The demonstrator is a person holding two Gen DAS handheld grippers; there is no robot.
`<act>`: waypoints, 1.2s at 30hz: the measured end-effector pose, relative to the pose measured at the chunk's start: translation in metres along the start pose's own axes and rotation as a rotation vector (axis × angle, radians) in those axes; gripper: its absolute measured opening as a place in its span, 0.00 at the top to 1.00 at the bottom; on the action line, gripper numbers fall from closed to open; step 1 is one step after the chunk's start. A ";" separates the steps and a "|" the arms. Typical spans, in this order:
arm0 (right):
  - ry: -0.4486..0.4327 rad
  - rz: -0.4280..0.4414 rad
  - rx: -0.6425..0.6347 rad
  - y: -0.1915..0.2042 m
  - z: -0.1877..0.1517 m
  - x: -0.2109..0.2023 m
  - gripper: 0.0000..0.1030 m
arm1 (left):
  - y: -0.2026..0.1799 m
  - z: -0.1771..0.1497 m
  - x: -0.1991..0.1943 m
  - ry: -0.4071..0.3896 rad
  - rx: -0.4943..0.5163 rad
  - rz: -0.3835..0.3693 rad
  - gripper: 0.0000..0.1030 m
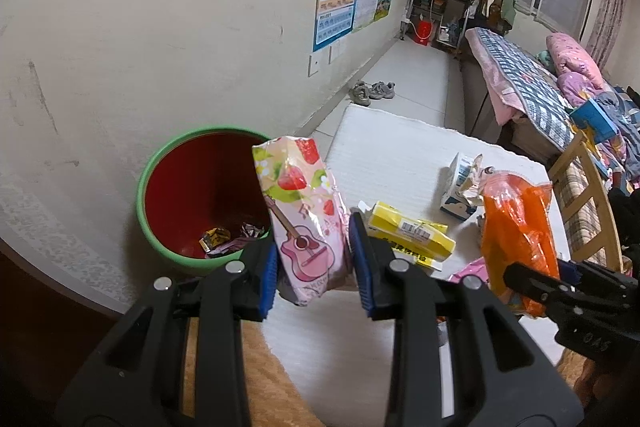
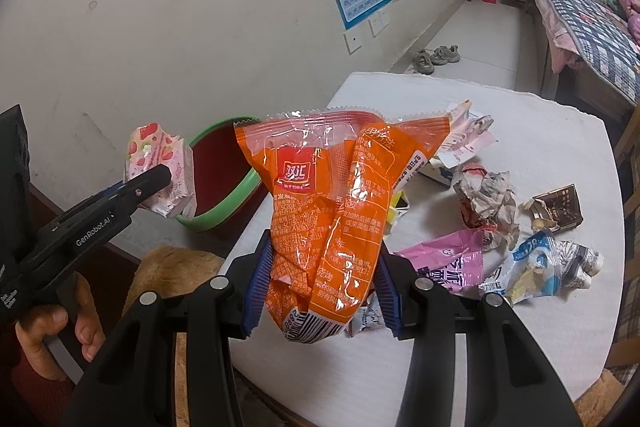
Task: Collect trash
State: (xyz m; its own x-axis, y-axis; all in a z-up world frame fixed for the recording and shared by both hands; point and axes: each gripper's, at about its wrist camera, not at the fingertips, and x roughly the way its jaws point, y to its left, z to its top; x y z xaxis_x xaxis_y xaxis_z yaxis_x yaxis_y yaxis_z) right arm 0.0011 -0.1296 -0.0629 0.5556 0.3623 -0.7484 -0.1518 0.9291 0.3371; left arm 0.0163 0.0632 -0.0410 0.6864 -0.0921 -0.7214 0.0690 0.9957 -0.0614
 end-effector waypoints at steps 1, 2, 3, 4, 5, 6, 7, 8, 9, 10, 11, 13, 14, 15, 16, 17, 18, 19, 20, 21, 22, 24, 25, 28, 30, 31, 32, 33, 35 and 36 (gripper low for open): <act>0.001 0.000 -0.003 0.001 0.001 0.001 0.56 | 0.002 0.000 0.000 0.001 -0.002 0.004 0.70; 0.001 0.001 -0.007 0.002 0.002 0.001 0.56 | 0.004 0.000 0.000 0.001 -0.004 0.008 0.70; 0.001 0.002 -0.010 0.003 0.003 0.002 0.56 | 0.005 0.000 0.001 0.002 -0.005 0.011 0.70; 0.000 0.003 -0.013 0.004 0.005 0.002 0.56 | 0.007 0.000 0.001 0.003 -0.008 0.016 0.70; -0.001 0.004 -0.015 0.005 0.006 0.003 0.56 | 0.009 0.000 0.002 0.004 -0.010 0.020 0.70; -0.002 0.005 -0.019 0.006 0.007 0.003 0.56 | 0.010 0.000 0.002 0.005 -0.012 0.024 0.70; -0.003 0.006 -0.021 0.006 0.008 0.003 0.56 | 0.012 -0.001 0.003 0.006 -0.014 0.029 0.70; -0.006 0.008 -0.025 0.008 0.010 0.004 0.56 | 0.015 -0.001 0.003 0.007 -0.017 0.033 0.70; -0.007 0.008 -0.027 0.009 0.011 0.004 0.56 | 0.016 -0.001 0.003 0.007 -0.019 0.037 0.70; -0.007 0.009 -0.029 0.009 0.012 0.005 0.56 | 0.018 -0.001 0.003 0.007 -0.021 0.041 0.70; -0.009 0.011 -0.032 0.010 0.015 0.006 0.56 | 0.021 0.000 0.004 0.007 -0.024 0.047 0.70; -0.012 0.014 -0.040 0.014 0.018 0.007 0.56 | 0.024 0.000 0.005 0.007 -0.030 0.055 0.70; -0.012 0.015 -0.044 0.015 0.020 0.007 0.56 | 0.027 0.000 0.005 0.007 -0.033 0.060 0.70; -0.013 0.016 -0.050 0.017 0.022 0.008 0.56 | 0.028 0.000 0.007 0.008 -0.036 0.064 0.70; -0.013 0.018 -0.057 0.019 0.024 0.010 0.56 | 0.030 0.000 0.007 0.010 -0.038 0.069 0.70; -0.013 0.019 -0.063 0.022 0.026 0.011 0.56 | 0.032 -0.001 0.008 0.010 -0.040 0.074 0.70; -0.013 0.021 -0.068 0.024 0.028 0.012 0.56 | 0.035 -0.001 0.009 0.011 -0.043 0.081 0.70; -0.012 0.022 -0.073 0.026 0.030 0.013 0.56 | 0.038 -0.001 0.009 0.011 -0.046 0.085 0.70; -0.010 0.026 -0.080 0.029 0.032 0.016 0.56 | 0.040 -0.001 0.010 0.012 -0.048 0.090 0.70; -0.008 0.028 -0.084 0.031 0.034 0.018 0.56 | 0.043 -0.001 0.011 0.011 -0.052 0.096 0.70; -0.006 0.030 -0.087 0.033 0.035 0.020 0.56 | 0.046 -0.001 0.012 0.011 -0.054 0.102 0.70; -0.001 0.036 -0.097 0.038 0.037 0.025 0.56 | 0.050 -0.001 0.013 0.011 -0.058 0.112 0.70; 0.002 0.040 -0.102 0.041 0.039 0.027 0.56 | 0.053 -0.001 0.014 0.011 -0.062 0.116 0.70; 0.010 0.046 -0.112 0.048 0.042 0.034 0.56 | 0.059 0.000 0.016 0.012 -0.072 0.125 0.70; 0.017 0.050 -0.117 0.051 0.044 0.039 0.56 | 0.063 0.001 0.018 0.014 -0.079 0.129 0.70; 0.020 0.052 -0.118 0.052 0.045 0.041 0.56 | 0.065 0.002 0.020 0.015 -0.083 0.130 0.70; 0.023 0.053 -0.121 0.054 0.047 0.045 0.56 | 0.067 0.002 0.021 0.017 -0.086 0.132 0.70; 0.025 0.054 -0.122 0.056 0.049 0.047 0.56 | 0.069 0.002 0.023 0.018 -0.087 0.133 0.70; 0.028 0.057 -0.127 0.059 0.054 0.054 0.56 | 0.073 0.003 0.027 0.020 -0.091 0.137 0.70; 0.028 0.059 -0.130 0.061 0.056 0.056 0.56 | 0.074 0.004 0.029 0.020 -0.091 0.139 0.70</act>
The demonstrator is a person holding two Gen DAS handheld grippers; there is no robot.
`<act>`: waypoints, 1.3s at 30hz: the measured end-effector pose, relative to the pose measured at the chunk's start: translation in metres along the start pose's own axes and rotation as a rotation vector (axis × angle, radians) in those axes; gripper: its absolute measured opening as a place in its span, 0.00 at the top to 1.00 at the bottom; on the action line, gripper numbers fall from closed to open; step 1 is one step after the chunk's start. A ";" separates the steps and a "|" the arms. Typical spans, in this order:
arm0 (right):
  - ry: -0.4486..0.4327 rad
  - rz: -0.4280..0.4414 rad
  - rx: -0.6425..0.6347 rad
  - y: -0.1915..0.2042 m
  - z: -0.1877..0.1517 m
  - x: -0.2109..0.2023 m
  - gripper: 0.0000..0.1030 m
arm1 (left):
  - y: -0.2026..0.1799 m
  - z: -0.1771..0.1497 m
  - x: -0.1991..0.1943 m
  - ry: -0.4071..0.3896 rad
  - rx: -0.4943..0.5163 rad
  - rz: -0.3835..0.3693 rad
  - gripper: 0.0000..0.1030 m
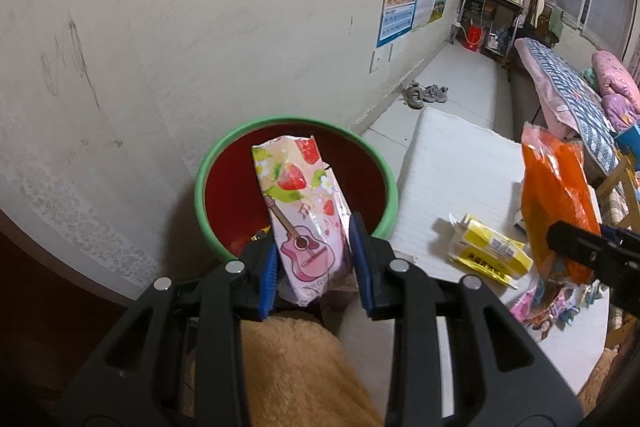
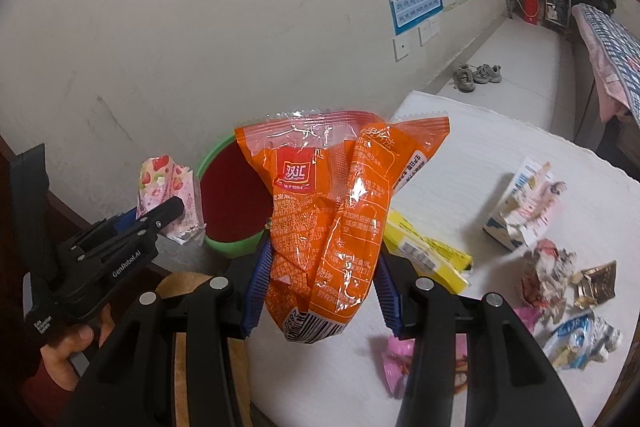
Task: Collect trash
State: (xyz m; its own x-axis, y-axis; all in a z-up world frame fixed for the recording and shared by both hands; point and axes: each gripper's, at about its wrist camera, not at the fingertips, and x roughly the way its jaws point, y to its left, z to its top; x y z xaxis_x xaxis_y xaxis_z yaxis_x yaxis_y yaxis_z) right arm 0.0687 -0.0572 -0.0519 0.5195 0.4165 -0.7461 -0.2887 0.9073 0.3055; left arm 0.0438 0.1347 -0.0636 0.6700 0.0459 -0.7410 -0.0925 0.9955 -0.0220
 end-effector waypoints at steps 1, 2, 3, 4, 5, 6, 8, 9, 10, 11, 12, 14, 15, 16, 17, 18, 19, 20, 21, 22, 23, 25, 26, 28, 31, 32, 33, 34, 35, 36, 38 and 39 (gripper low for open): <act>0.001 0.001 -0.006 0.002 0.004 0.004 0.56 | 0.002 0.001 0.003 0.001 -0.001 0.003 0.70; 0.001 0.003 -0.011 0.003 0.005 0.005 0.56 | 0.004 0.003 0.006 0.001 -0.005 0.006 0.70; 0.002 0.005 -0.017 0.005 0.009 0.009 0.55 | 0.005 0.004 0.009 0.002 -0.007 0.008 0.70; 0.004 0.007 -0.022 0.006 0.012 0.012 0.55 | 0.007 0.005 0.011 0.002 -0.009 0.011 0.70; 0.007 0.012 -0.028 0.009 0.017 0.017 0.55 | 0.010 0.008 0.015 0.002 -0.012 0.015 0.70; 0.008 0.016 -0.033 0.011 0.020 0.021 0.55 | 0.012 0.009 0.017 0.002 -0.014 0.019 0.70; 0.012 0.022 -0.046 0.015 0.027 0.029 0.55 | 0.014 0.013 0.022 0.001 -0.016 0.026 0.70; 0.013 0.025 -0.052 0.017 0.030 0.032 0.55 | 0.017 0.014 0.025 0.002 -0.020 0.027 0.70; 0.014 0.029 -0.058 0.019 0.033 0.036 0.55 | 0.019 0.016 0.028 0.001 -0.025 0.028 0.70; 0.016 0.034 -0.062 0.021 0.037 0.040 0.55 | 0.022 0.018 0.030 -0.001 -0.027 0.031 0.70; 0.017 0.039 -0.066 0.023 0.040 0.043 0.55 | 0.024 0.019 0.031 -0.002 -0.028 0.035 0.70; 0.019 0.049 -0.074 0.028 0.048 0.051 0.55 | 0.028 0.023 0.034 -0.005 -0.033 0.042 0.70; 0.019 0.054 -0.078 0.030 0.051 0.054 0.54 | 0.030 0.025 0.036 -0.005 -0.034 0.044 0.70; 0.022 0.061 -0.084 0.032 0.054 0.059 0.54 | 0.032 0.025 0.038 -0.005 -0.036 0.048 0.70; 0.032 0.070 -0.092 0.034 0.057 0.064 0.54 | 0.034 0.026 0.039 -0.004 -0.038 0.051 0.70; 0.043 0.076 -0.097 0.037 0.059 0.069 0.54 | 0.035 0.025 0.042 0.001 -0.042 0.052 0.70; 0.054 0.082 -0.099 0.039 0.061 0.074 0.54 | 0.037 0.025 0.044 0.006 -0.044 0.053 0.70; 0.061 0.086 -0.102 0.041 0.063 0.079 0.54 | 0.038 0.025 0.046 0.007 -0.046 0.054 0.70; 0.065 0.086 -0.106 0.043 0.065 0.082 0.54 | 0.039 0.026 0.048 0.009 -0.047 0.054 0.70; 0.067 0.083 -0.111 0.044 0.066 0.085 0.54 | 0.041 0.026 0.050 0.012 -0.049 0.054 0.70; 0.069 0.079 -0.115 0.045 0.068 0.088 0.54 | 0.041 0.028 0.053 0.016 -0.052 0.054 0.70; 0.075 0.080 -0.112 0.046 0.069 0.091 0.54 | 0.043 0.028 0.058 0.025 -0.059 0.053 0.70; 0.081 0.081 -0.108 0.046 0.071 0.094 0.54 | 0.045 0.028 0.060 0.030 -0.061 0.052 0.70; 0.088 0.077 -0.109 0.046 0.073 0.098 0.54 | 0.048 0.028 0.063 0.039 -0.065 0.053 0.70; 0.098 0.066 -0.111 0.046 0.074 0.103 0.54 | 0.051 0.028 0.066 0.045 -0.065 0.053 0.70; 0.101 0.061 -0.111 0.046 0.074 0.105 0.54 | 0.052 0.028 0.067 0.049 -0.064 0.053 0.70; 0.103 0.059 -0.108 0.049 0.072 0.104 0.54 | 0.051 0.029 0.068 0.052 -0.064 0.054 0.70; 0.107 0.059 -0.103 0.049 0.072 0.105 0.54 | 0.053 0.029 0.069 0.055 -0.063 0.055 0.70; 0.111 0.060 -0.097 0.048 0.072 0.107 0.54 | 0.054 0.029 0.071 0.057 -0.063 0.055 0.70; 0.116 0.061 -0.092 0.048 0.072 0.109 0.54 | 0.055 0.030 0.072 0.058 -0.064 0.055 0.70; 0.124 0.059 -0.091 0.050 0.072 0.112 0.54 | 0.057 0.029 0.074 0.062 -0.066 0.055 0.70; 0.129 0.058 -0.093 0.052 0.072 0.114 0.54 | 0.058 0.029 0.076 0.064 -0.067 0.056 0.70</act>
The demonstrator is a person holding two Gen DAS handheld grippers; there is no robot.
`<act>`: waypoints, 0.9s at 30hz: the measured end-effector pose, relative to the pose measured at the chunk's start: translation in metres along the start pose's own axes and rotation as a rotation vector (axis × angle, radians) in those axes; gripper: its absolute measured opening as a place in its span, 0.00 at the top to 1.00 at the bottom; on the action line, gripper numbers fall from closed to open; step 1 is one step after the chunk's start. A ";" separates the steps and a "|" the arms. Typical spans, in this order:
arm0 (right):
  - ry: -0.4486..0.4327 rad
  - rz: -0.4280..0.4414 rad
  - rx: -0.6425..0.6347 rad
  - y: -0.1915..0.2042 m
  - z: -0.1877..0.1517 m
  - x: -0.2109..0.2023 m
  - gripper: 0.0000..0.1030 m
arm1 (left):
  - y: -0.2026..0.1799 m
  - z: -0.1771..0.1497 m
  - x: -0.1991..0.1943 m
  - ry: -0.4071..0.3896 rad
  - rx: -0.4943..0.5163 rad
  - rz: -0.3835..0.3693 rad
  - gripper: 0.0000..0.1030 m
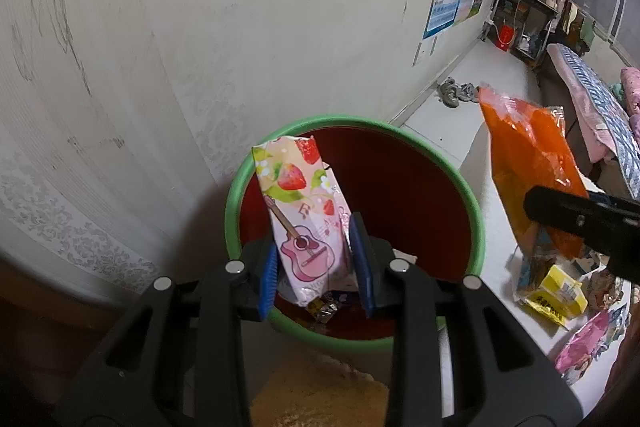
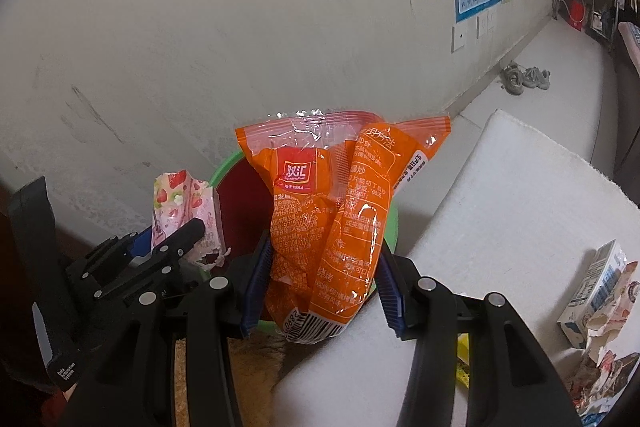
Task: Collect trash
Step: 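Open both grippers over the bin to drop the wrapper and bag, then move both open grippers back to the remaining wrappers on the table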
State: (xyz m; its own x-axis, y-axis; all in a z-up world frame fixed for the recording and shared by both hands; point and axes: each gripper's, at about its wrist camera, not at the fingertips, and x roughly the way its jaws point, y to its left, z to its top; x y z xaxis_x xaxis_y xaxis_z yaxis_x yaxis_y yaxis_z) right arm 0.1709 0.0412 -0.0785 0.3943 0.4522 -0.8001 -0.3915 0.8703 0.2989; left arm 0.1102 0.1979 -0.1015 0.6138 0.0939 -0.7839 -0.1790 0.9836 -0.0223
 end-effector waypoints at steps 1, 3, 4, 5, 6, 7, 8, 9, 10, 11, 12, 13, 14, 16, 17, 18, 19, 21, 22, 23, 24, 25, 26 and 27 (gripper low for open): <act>0.005 -0.001 -0.002 0.001 0.000 0.002 0.54 | 0.001 0.000 0.001 0.002 -0.001 0.001 0.70; 0.008 -0.001 -0.003 0.003 0.002 0.004 0.54 | 0.004 0.001 0.005 0.006 -0.005 0.000 0.70; 0.008 -0.001 -0.003 0.003 0.002 0.005 0.54 | 0.005 0.000 0.005 0.008 -0.007 0.000 0.70; 0.009 0.000 -0.004 0.005 0.003 0.006 0.54 | 0.006 0.000 0.006 0.010 -0.009 0.000 0.70; 0.008 0.000 -0.003 0.005 0.004 0.007 0.54 | 0.008 0.000 0.008 0.013 -0.011 0.001 0.70; 0.008 0.000 -0.004 0.006 0.004 0.008 0.54 | 0.008 -0.001 0.009 0.015 -0.013 0.002 0.70; 0.005 -0.001 -0.006 0.008 0.006 0.009 0.54 | 0.010 -0.001 0.010 0.016 -0.015 0.005 0.70; 0.003 -0.001 -0.007 0.008 0.006 0.009 0.53 | 0.011 -0.001 0.011 0.016 -0.017 0.009 0.69; 0.001 -0.001 -0.008 0.009 0.007 0.009 0.52 | 0.012 0.000 0.011 0.014 -0.022 0.017 0.61; -0.003 -0.001 -0.006 0.010 0.008 0.010 0.47 | 0.013 0.000 0.011 0.013 -0.027 0.020 0.54; -0.008 0.003 -0.003 0.010 0.009 0.009 0.39 | 0.014 0.001 0.011 0.008 -0.033 0.020 0.40; -0.017 0.008 0.001 0.010 0.009 0.008 0.36 | 0.016 0.001 0.010 -0.001 -0.042 0.022 0.37; -0.024 0.010 0.002 0.011 0.009 0.007 0.36 | 0.017 0.000 0.009 -0.005 -0.048 0.024 0.37; -0.027 0.007 0.001 0.009 0.008 0.006 0.36 | 0.020 -0.001 0.009 -0.001 -0.055 0.033 0.37; -0.024 0.006 0.004 0.008 0.007 0.006 0.36 | 0.021 -0.001 0.009 0.002 -0.057 0.035 0.37; -0.023 0.008 0.006 0.008 0.006 0.005 0.36 | 0.021 -0.002 0.008 0.003 -0.059 0.035 0.37; -0.023 0.009 0.009 0.007 0.006 0.004 0.36 | 0.022 -0.003 0.007 0.003 -0.060 0.036 0.37; -0.026 0.006 0.010 0.005 0.000 -0.002 0.36 | 0.023 -0.005 0.004 0.004 -0.060 0.038 0.37; -0.025 0.002 0.010 0.003 -0.004 -0.005 0.36 | 0.022 -0.006 0.001 0.005 -0.060 0.038 0.37; -0.023 -0.001 0.011 0.000 -0.008 -0.008 0.36 | 0.021 -0.007 -0.001 0.004 -0.060 0.037 0.37; -0.021 -0.004 0.012 -0.003 -0.010 -0.011 0.36 | 0.020 -0.008 -0.004 0.002 -0.060 0.036 0.37; -0.019 -0.009 0.012 -0.005 -0.015 -0.014 0.36 | 0.019 -0.010 -0.006 0.002 -0.059 0.035 0.37; -0.018 -0.018 0.014 -0.010 -0.023 -0.021 0.36 | 0.016 -0.013 -0.009 0.003 -0.055 0.034 0.37; -0.017 -0.024 0.016 -0.013 -0.029 -0.025 0.35 | 0.013 -0.014 -0.011 0.005 -0.052 0.033 0.37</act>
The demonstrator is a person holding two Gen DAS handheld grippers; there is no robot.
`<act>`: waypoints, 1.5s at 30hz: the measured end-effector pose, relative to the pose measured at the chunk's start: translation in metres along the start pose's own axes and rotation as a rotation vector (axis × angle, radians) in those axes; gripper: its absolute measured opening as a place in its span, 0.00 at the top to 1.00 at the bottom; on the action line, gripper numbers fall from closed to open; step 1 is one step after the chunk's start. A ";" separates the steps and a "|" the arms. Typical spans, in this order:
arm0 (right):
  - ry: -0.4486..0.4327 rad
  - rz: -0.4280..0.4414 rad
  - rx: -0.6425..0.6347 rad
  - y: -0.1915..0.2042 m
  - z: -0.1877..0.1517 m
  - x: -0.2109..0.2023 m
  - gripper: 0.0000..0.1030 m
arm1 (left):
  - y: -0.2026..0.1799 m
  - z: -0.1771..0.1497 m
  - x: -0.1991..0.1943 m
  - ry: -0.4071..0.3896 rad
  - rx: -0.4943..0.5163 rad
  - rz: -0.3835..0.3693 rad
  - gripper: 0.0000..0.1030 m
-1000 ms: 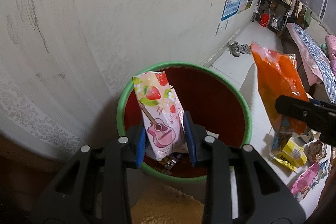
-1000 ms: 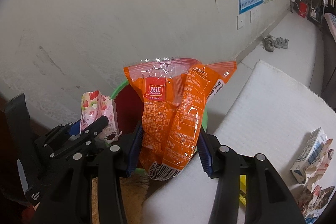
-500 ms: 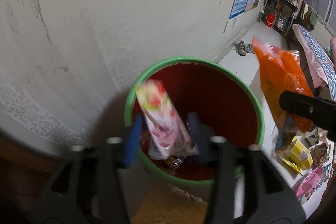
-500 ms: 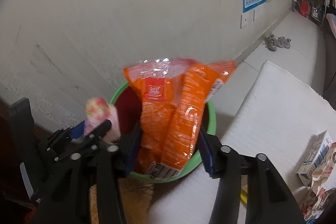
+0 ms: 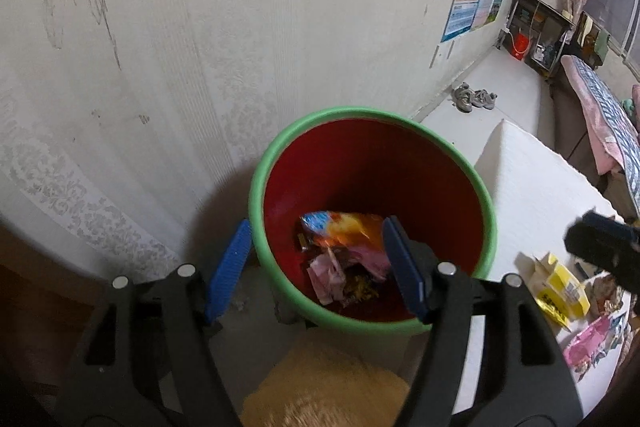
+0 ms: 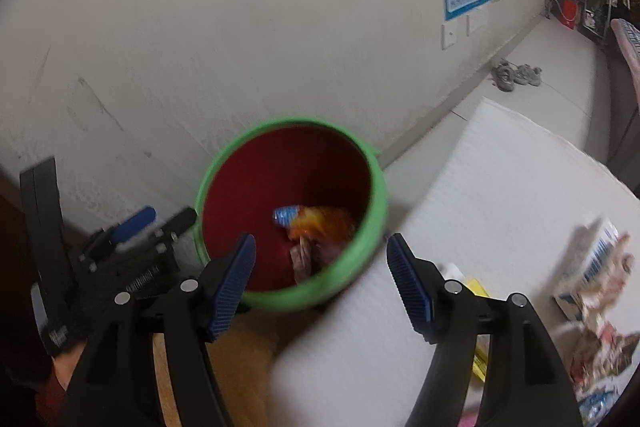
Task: Collect trash
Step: 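Move both open grippers back to the remaining wrappers on the table, then grasp the yellow box with the left gripper while the right grasps the crumpled wrapper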
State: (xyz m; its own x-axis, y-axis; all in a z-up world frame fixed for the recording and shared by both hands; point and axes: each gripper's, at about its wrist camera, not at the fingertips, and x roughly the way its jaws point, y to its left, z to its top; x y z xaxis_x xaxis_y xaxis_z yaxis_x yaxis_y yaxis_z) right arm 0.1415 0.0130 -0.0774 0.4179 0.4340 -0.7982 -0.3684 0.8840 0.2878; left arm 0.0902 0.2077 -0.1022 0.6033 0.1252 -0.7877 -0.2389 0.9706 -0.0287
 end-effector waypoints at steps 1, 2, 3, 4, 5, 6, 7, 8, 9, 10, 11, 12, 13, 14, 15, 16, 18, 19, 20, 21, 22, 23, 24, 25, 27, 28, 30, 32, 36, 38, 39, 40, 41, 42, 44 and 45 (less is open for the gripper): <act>-0.001 -0.006 0.004 -0.003 -0.006 -0.005 0.35 | -0.004 -0.003 -0.002 0.004 0.006 -0.001 0.37; -0.003 -0.017 0.012 -0.011 -0.016 -0.013 0.35 | -0.008 -0.006 -0.004 0.008 0.014 -0.003 0.37; -0.004 -0.026 0.019 -0.017 -0.023 -0.019 0.34 | -0.012 -0.008 -0.006 0.011 0.020 -0.005 0.37; -0.005 -0.036 0.027 -0.023 -0.030 -0.025 0.33 | -0.016 -0.011 -0.008 0.013 0.028 -0.008 0.37; -0.007 -0.052 0.038 -0.032 -0.039 -0.032 0.32 | -0.022 -0.015 -0.011 0.017 0.043 -0.013 0.37; -0.010 -0.071 0.051 -0.042 -0.048 -0.040 0.31 | -0.027 -0.017 -0.012 0.019 0.052 -0.016 0.37; -0.014 -0.099 0.070 -0.055 -0.057 -0.048 0.31 | -0.033 -0.020 -0.014 0.022 0.067 -0.019 0.37; -0.017 -0.118 0.085 -0.064 -0.063 -0.054 0.31 | -0.038 -0.023 -0.016 0.024 0.076 -0.022 0.37; -0.024 -0.146 0.110 -0.078 -0.070 -0.062 0.31 | -0.044 -0.027 -0.019 0.029 0.089 -0.026 0.37; -0.033 -0.180 0.138 -0.094 -0.077 -0.069 0.31 | -0.050 -0.031 -0.020 0.035 0.098 -0.030 0.37; -0.041 -0.214 0.168 -0.107 -0.084 -0.076 0.31 | -0.054 -0.033 -0.021 0.040 0.103 -0.034 0.37; -0.050 -0.240 0.201 -0.120 -0.089 -0.081 0.31 | -0.061 -0.037 -0.021 0.049 0.110 -0.040 0.37; -0.066 -0.268 0.246 -0.136 -0.094 -0.086 0.31 | -0.067 -0.040 -0.022 0.055 0.116 -0.045 0.37; -0.074 -0.290 0.274 -0.147 -0.096 -0.088 0.31 | -0.075 -0.045 -0.022 0.066 0.126 -0.054 0.37; -0.073 -0.331 0.305 -0.162 -0.098 -0.089 0.31 | -0.081 -0.047 -0.022 0.072 0.134 -0.060 0.37; -0.069 -0.358 0.325 -0.172 -0.101 -0.088 0.31 | -0.090 -0.050 -0.024 0.079 0.149 -0.071 0.37; -0.054 -0.371 0.386 -0.197 -0.108 -0.082 0.31 | -0.106 -0.054 -0.028 0.086 0.175 -0.094 0.37; -0.025 -0.365 0.414 -0.208 -0.111 -0.074 0.31 | -0.113 -0.056 -0.030 0.092 0.185 -0.109 0.37; 0.001 -0.352 0.442 -0.218 -0.114 -0.066 0.31 | -0.119 -0.059 -0.032 0.097 0.188 -0.119 0.37; 0.010 -0.331 0.468 -0.226 -0.117 -0.060 0.32 | -0.128 -0.062 -0.033 0.106 0.191 -0.138 0.34; 0.012 -0.305 0.492 -0.230 -0.123 -0.056 0.43 | -0.136 -0.065 -0.034 0.114 0.192 -0.153 0.34; 0.015 -0.268 0.527 -0.238 -0.128 -0.051 0.53 | -0.145 -0.068 -0.034 0.125 0.194 -0.165 0.34; 0.020 -0.249 0.544 -0.241 -0.129 -0.048 0.63 | -0.151 -0.070 -0.034 0.133 0.195 -0.175 0.34; 0.014 -0.231 0.556 -0.244 -0.130 -0.048 0.63 | -0.159 -0.071 -0.033 0.142 0.196 -0.184 0.34; -0.022 -0.223 0.543 -0.240 -0.132 -0.059 0.67 | -0.174 -0.073 -0.030 0.159 0.197 -0.199 0.31; -0.043 -0.215 0.530 -0.235 -0.133 -0.066 0.67 | -0.183 -0.074 -0.028 0.167 0.193 -0.206 0.30; -0.083 -0.206 0.510 -0.230 -0.136 -0.084 0.67 | -0.196 -0.075 -0.018 0.188 0.176 -0.218 0.27; -0.124 -0.213 0.487 -0.221 -0.142 -0.103 0.67 | -0.211 -0.074 -0.005 0.226 0.146 -0.223 0.27; -0.159 -0.228 0.436 -0.201 -0.157 -0.124 0.66 | -0.234 -0.072 0.015 0.262 0.073 -0.203 0.27; -0.163 -0.228 0.436 -0.197 -0.168 -0.132 0.66 | -0.245 -0.069 0.025 0.265 0.026 -0.176 0.24; -0.162 -0.225 0.439 -0.197 -0.170 -0.132 0.66 | -0.249 -0.068 0.028 0.261 0.013 -0.158 0.19; -0.160 -0.224 0.441 -0.197 -0.172 -0.134 0.65 | -0.254 -0.068 0.033 0.259 0.004 -0.131 0.16; -0.157 -0.227 0.439 -0.197 -0.176 -0.135 0.65 | -0.258 -0.069 0.037 0.265 0.003 -0.112 0.16; -0.153 -0.229 0.437 -0.197 -0.178 -0.135 0.65 | -0.263 -0.070 0.044 0.290 0.004 -0.096 0.16; -0.145 -0.229 0.433 -0.196 -0.184 -0.135 0.65 | -0.269 -0.074 0.053 0.333 -0.018 -0.120 0.16; -0.143 -0.227 0.434 -0.194 -0.186 -0.134 0.65 | -0.270 -0.075 0.055 0.336 -0.023 -0.122 0.16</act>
State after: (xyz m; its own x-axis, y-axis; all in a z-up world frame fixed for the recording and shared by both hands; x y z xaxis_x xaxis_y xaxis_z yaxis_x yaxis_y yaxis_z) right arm 0.0027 -0.2487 -0.1247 0.5682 0.2149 -0.7943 0.1111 0.9364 0.3328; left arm 0.1305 -0.0634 -0.1839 0.3451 -0.0692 -0.9360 -0.1999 0.9690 -0.1453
